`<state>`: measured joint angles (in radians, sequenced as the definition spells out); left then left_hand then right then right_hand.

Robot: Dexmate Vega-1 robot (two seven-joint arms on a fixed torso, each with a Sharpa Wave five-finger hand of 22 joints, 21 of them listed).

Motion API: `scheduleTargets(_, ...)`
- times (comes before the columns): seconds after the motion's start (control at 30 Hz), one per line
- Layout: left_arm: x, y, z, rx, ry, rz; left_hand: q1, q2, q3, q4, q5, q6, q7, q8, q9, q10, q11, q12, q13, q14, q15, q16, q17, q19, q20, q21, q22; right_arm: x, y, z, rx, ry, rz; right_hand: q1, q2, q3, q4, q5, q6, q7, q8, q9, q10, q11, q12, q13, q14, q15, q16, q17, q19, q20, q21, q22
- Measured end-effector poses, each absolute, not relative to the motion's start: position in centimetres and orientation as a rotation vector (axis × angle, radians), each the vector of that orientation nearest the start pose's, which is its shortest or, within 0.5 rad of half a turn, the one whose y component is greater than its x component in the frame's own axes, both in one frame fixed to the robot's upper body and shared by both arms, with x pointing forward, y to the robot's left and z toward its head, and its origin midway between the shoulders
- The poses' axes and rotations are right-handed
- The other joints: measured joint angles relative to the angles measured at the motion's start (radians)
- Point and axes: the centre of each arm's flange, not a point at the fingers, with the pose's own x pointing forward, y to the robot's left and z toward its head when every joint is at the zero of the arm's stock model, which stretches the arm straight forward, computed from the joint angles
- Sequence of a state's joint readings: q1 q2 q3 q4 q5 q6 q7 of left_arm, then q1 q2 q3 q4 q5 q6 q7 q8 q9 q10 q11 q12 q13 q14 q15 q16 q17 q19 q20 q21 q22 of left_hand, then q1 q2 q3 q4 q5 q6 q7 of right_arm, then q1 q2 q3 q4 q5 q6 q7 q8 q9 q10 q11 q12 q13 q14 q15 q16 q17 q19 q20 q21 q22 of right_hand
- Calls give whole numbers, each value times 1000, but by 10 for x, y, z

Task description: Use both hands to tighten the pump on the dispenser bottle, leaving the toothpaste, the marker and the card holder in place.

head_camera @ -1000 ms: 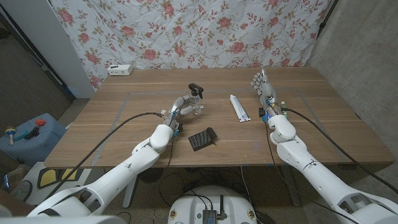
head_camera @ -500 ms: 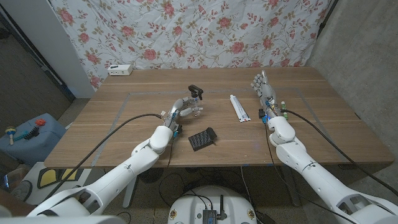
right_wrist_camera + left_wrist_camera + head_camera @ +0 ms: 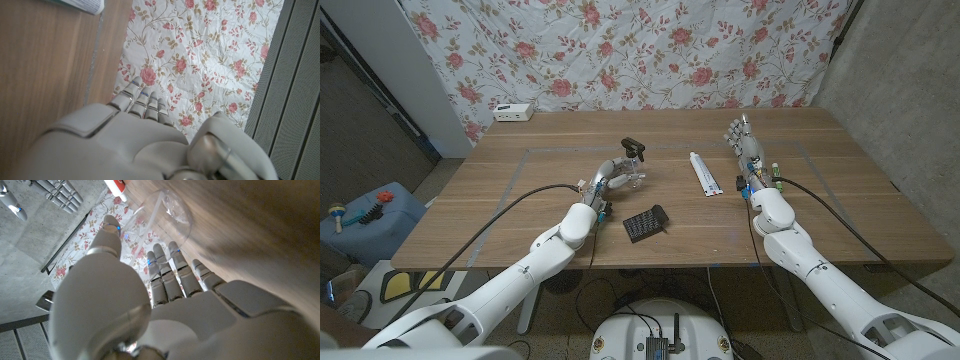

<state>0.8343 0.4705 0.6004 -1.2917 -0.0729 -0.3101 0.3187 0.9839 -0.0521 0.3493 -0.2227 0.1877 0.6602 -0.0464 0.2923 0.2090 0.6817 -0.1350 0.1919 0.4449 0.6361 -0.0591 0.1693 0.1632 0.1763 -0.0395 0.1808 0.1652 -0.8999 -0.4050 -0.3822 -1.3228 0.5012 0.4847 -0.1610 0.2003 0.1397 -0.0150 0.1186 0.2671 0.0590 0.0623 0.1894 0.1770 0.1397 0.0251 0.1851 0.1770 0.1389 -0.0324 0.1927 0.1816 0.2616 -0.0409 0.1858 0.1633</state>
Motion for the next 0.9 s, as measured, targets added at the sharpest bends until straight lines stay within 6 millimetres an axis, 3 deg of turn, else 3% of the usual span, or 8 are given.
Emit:
scheduleTargets(0.13, 646, 192, -82, 466, -657, -98, -18, 18, 1, 1, -3, -16, -16, -16, -4, -27, -2, 0, -10, -25, 0, 0, 0, -4, 4, 0, 0, 630, -254, -37, 90, -757, 89, 0, 0, 0, 0, 0, 0, 0, 0, 0, 0, 0, 0, 0, 0, 0, 0, 0, 0, 0, 0, 0)
scheduleTargets(0.4, 646, 195, -84, 468, -650, -101, -20, 20, -16, 18, -11, -49, -49, -66, -5, -90, -1, -8, -42, -98, 7, 0, 0, -21, 21, 0, 0, 630, -252, -39, 94, -758, 88, 0, 0, 4, -4, 8, 0, 0, 0, 0, 0, 0, 0, 0, 0, 0, 0, 0, 5, 5, 0, 0)
scheduleTargets(0.43, 646, 195, -84, 469, -649, -102, -40, 40, -18, 20, -11, -56, -56, -74, -7, -99, 0, -8, -47, -108, 8, 0, 0, -24, 24, 0, 0, 630, -252, -39, 94, -758, 88, 0, 0, 4, -4, 8, 0, 0, 0, 0, 0, 0, 0, 0, 0, 0, 0, 0, 5, 5, 0, 0)
scheduleTargets(0.6, 647, 196, -85, 469, -643, -108, -81, 42, -31, 33, -11, -98, -93, -106, -9, -137, 3, -8, -72, -135, 14, 0, 0, -34, 34, 0, 0, 630, -251, -41, 94, -756, 87, 0, 0, 4, -4, 8, -5, -6, 0, 0, 0, 0, 0, 0, 0, 0, 0, 0, 5, 5, 0, 0)
scheduleTargets(0.63, 647, 196, -85, 468, -642, -110, -81, 42, -32, 34, -11, -108, -93, -108, -9, -138, 5, -8, -74, -141, 14, 0, 0, -34, 34, 0, 0, 630, -251, -41, 95, -755, 87, 0, 0, 4, -4, 8, -3, -8, 0, 0, 0, 0, 0, 0, 0, 0, 0, 0, 5, 5, 0, 0)
scheduleTargets(0.7, 647, 197, -85, 470, -639, -114, -87, 36, -10, 68, -11, -120, -91, -108, -13, -153, 5, -8, -79, -151, 11, 0, 0, -34, 34, 0, 0, 630, -251, -41, 94, -755, 85, 0, 0, 4, -4, 8, -2, -9, 0, 0, 0, 0, 0, 0, 0, 0, 0, 0, 5, 5, 0, 0)
scheduleTargets(0.9, 648, 198, -84, 474, -633, -121, -95, 29, -14, 78, -11, -129, -93, -108, -14, -183, 4, -8, -95, -187, 14, 0, 2, -50, 40, 0, 0, 630, -250, -43, 92, -751, 83, 3, 3, 4, -4, 8, -2, -9, 0, 0, 0, 0, 0, 0, 0, 0, 0, 0, 5, 5, 0, 0)
